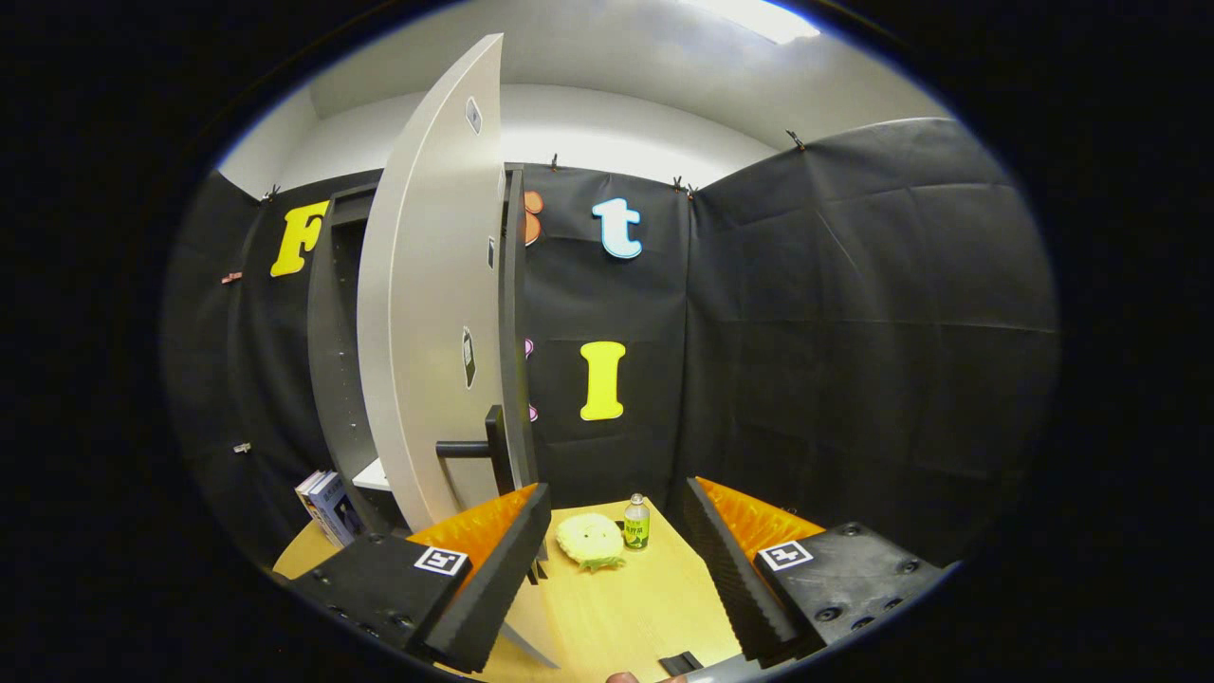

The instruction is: Open the shoe cabinet door, grab the shoes and put them into the shoe cabinet, then close the shoe cabinet door.

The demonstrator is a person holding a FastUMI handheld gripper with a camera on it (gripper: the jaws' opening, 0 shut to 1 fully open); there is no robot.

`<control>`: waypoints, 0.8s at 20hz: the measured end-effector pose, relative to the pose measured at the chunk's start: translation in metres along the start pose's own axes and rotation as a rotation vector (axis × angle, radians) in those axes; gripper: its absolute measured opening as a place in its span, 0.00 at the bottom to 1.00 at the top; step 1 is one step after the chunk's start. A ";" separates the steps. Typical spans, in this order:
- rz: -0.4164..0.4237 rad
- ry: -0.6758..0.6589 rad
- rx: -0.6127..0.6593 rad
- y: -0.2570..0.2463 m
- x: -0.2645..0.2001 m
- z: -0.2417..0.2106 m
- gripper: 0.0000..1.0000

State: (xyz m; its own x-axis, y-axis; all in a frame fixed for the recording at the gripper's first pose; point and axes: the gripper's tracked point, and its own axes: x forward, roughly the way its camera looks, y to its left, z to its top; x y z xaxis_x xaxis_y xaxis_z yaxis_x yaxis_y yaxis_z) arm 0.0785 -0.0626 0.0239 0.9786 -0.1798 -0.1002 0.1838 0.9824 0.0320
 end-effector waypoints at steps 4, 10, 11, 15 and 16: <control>0.025 0.004 0.015 0.023 -0.010 -0.002 0.96; 0.095 0.010 0.019 0.076 -0.021 -0.005 0.96; 0.101 0.014 0.012 0.085 -0.019 -0.008 0.96; 0.177 0.028 0.024 0.126 -0.020 -0.010 0.96; 0.197 0.029 0.023 0.137 -0.018 -0.011 0.96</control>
State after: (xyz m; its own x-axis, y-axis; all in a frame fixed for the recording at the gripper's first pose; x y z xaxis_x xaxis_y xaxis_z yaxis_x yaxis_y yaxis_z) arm 0.0850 0.0755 0.0189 0.9928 0.0177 -0.1182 -0.0087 0.9970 0.0763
